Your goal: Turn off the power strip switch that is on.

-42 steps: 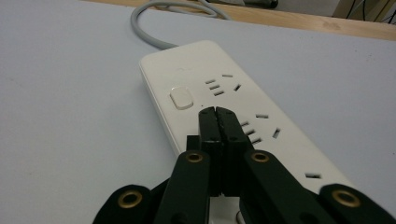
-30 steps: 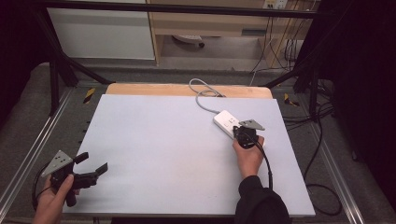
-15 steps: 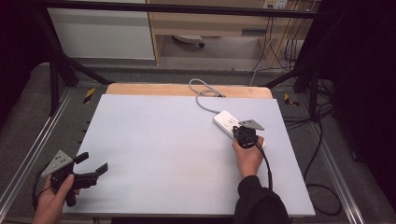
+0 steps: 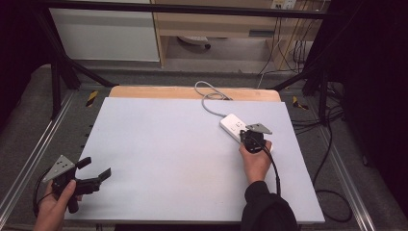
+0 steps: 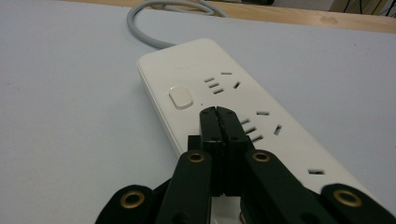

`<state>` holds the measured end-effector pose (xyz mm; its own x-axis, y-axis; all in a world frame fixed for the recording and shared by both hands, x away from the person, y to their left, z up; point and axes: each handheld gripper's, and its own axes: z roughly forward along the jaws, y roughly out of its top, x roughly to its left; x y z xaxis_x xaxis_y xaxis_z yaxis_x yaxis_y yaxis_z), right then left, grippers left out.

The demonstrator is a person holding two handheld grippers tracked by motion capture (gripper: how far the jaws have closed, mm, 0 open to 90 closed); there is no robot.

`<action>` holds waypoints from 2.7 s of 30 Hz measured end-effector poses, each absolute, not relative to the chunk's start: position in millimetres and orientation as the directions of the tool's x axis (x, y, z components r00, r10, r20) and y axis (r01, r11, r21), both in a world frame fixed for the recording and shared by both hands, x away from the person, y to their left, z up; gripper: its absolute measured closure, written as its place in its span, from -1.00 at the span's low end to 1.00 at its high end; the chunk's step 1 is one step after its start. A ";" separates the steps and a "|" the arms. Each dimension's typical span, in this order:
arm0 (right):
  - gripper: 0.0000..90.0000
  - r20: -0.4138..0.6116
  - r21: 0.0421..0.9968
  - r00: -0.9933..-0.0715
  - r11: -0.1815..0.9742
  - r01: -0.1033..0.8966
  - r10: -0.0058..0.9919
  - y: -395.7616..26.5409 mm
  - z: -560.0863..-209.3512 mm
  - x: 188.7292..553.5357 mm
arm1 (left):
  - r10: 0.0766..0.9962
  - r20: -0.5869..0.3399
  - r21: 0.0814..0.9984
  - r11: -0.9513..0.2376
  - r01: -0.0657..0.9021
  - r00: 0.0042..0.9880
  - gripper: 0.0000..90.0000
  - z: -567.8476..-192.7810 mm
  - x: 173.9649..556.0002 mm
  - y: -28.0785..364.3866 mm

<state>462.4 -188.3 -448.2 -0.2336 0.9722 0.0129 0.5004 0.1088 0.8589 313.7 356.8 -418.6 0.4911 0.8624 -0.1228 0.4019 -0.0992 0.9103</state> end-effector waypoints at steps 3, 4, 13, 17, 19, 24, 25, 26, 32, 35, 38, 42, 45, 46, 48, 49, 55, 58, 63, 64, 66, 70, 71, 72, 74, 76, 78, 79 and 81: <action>1.00 0.014 0.859 -0.233 0.107 0.501 0.972 -188.5 -448.2 462.4 | 0.862 -0.123 0.910 -0.100 0.402 0.491 -0.87 -418.7 313.8 356.7; 1.00 0.016 0.859 -0.233 0.106 0.501 0.972 -188.5 -448.2 462.3 | 0.862 -0.123 0.910 -0.100 0.402 0.492 -0.87 -418.7 313.9 356.8; 1.00 0.029 0.858 -0.229 0.093 0.505 0.973 -188.9 -447.8 462.4 | 0.861 -0.122 0.910 -0.102 0.403 0.493 -0.87 -418.8 314.1 357.3; 1.00 0.037 0.858 -0.227 0.086 0.507 0.973 -189.3 -447.7 462.7 | 0.861 -0.124 0.909 -0.100 0.404 0.493 -0.87 -418.9 314.2 357.5; 1.00 0.036 0.857 -0.229 0.088 0.508 0.973 -189.5 -447.5 462.9 | 0.862 -0.124 0.910 -0.100 0.403 0.492 -0.87 -418.9 314.2 357.5; 1.00 0.039 0.858 -0.227 0.084 0.507 0.973 -189.4 -447.6 462.9 | 0.861 -0.121 0.910 -0.103 0.403 0.493 -0.87 -418.9 314.2 357.4; 1.00 0.042 0.857 -0.226 0.081 0.508 0.973 -189.6 -447.5 462.9 | 0.861 -0.121 0.909 -0.103 0.403 0.494 -0.87 -419.0 314.2 357.4; 1.00 0.044 0.857 -0.225 0.079 0.510 0.973 -189.8 -447.4 463.0 | 0.861 -0.121 0.909 -0.103 0.403 0.493 -0.87 -419.0 314.2 357.4; 1.00 0.051 0.857 -0.224 0.072 0.510 0.973 -189.9 -447.4 462.9 | 0.862 -0.123 0.910 -0.101 0.403 0.492 -0.87 -418.9 314.0 357.5; 1.00 0.054 0.858 -0.222 0.068 0.508 0.974 -190.1 -447.7 463.1 | 0.861 -0.122 0.910 -0.102 0.403 0.493 -0.87 -419.0 314.2 357.6; 1.00 0.055 0.862 -0.221 0.065 0.502 0.974 -190.1 -445.0 463.0 | 0.862 -0.119 0.910 -0.103 0.402 0.492 -0.87 -418.9 314.3 357.9; 1.00 0.062 0.861 -0.222 0.060 0.506 0.973 -190.0 -444.8 463.6 | 0.862 -0.123 0.910 -0.101 0.403 0.492 -0.87 -418.9 314.0 357.6; 1.00 0.063 0.861 -0.222 0.060 0.505 0.973 -190.1 -444.9 463.4 | 0.862 -0.123 0.909 -0.100 0.403 0.491 -0.87 -419.0 314.1 357.6; 1.00 0.063 0.860 -0.222 0.060 0.507 0.973 -190.1 -444.8 463.4 | 0.863 -0.119 0.910 -0.103 0.402 0.491 -0.87 -418.9 314.2 357.8; 1.00 0.065 0.860 -0.221 0.058 0.506 0.973 -190.2 -444.8 463.5 | 0.862 -0.119 0.910 -0.103 0.401 0.492 -0.87 -418.9 314.2 357.9; 1.00 0.070 0.859 -0.218 0.052 0.509 0.973 -190.0 -444.7 463.4 | 0.862 -0.119 0.910 -0.104 0.401 0.492 -0.87 -418.9 314.2 357.9; 1.00 0.068 0.859 -0.219 0.054 0.509 0.973 -190.1 -444.6 463.5 | 0.863 -0.120 0.911 -0.101 0.401 0.491 -0.87 -418.9 314.2 357.8; 1.00 0.071 0.859 -0.219 0.052 0.509 0.973 -190.5 -444.6 463.6 | 0.863 -0.121 0.911 -0.101 0.401 0.491 -0.87 -418.9 314.2 357.9; 1.00 0.086 0.858 -0.221 0.040 0.512 0.971 -191.1 -444.4 464.1 | 0.862 -0.123 0.910 -0.099 0.401 0.491 -0.87 -418.9 314.1 358.0; 1.00 0.087 0.858 -0.221 0.039 0.512 0.971 -191.0 -444.4 464.0 | 0.862 -0.123 0.911 -0.099 0.401 0.491 -0.87 -419.0 314.2 358.0; 1.00 0.088 0.858 -0.221 0.039 0.512 0.971 -190.9 -444.4 464.0 | 0.862 -0.123 0.910 -0.099 0.402 0.491 -0.87 -419.0 314.2 358.0; 1.00 0.091 0.858 -0.222 0.037 0.512 0.971 -190.8 -444.3 464.0 | 0.862 -0.122 0.910 -0.101 0.402 0.492 -0.87 -418.9 314.1 358.2; 1.00 0.091 0.858 -0.222 0.037 0.512 0.971 -190.8 -444.3 464.1 | 0.862 -0.123 0.911 -0.099 0.401 0.491 -0.87 -418.9 314.1 358.1; 1.00 0.091 0.858 -0.223 0.038 0.513 0.971 -190.9 -444.2 463.9 | 0.862 -0.123 0.911 -0.098 0.401 0.491 -0.87 -418.9 314.1 358.0; 1.00 0.090 0.859 -0.222 0.037 0.511 0.971 -190.9 -444.0 463.8 | 0.863 -0.121 0.911 -0.100 0.401 0.491 -0.87 -418.9 314.1 358.2; 1.00 0.094 0.860 -0.221 0.033 0.510 0.971 -191.0 -443.3 463.6 | 0.863 -0.121 0.911 -0.100 0.400 0.491 -0.87 -418.9 314.2 358.2; 1.00 0.095 0.861 -0.221 0.031 0.508 0.971 -191.5 -442.5 463.4 | 0.863 -0.121 0.911 -0.100 0.400 0.491 -0.87 -418.9 314.2 358.2; 1.00 0.095 0.862 -0.221 0.031 0.507 0.971 -191.7 -442.1 463.3 | 0.863 -0.121 0.911 -0.100 0.400 0.491 -0.87 -418.8 314.2 358.2; 1.00 0.100 0.862 -0.222 0.027 0.506 0.970 -191.6 -441.2 462.9 | 0.863 -0.121 0.911 -0.100 0.400 0.491 -0.87 -418.8 314.1 358.3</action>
<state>462.9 -191.6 -441.2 -0.2221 0.9699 0.0996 0.5059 0.0273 0.8622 314.1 358.3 -418.8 0.4910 0.8627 -0.1211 0.4003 -0.1000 0.9109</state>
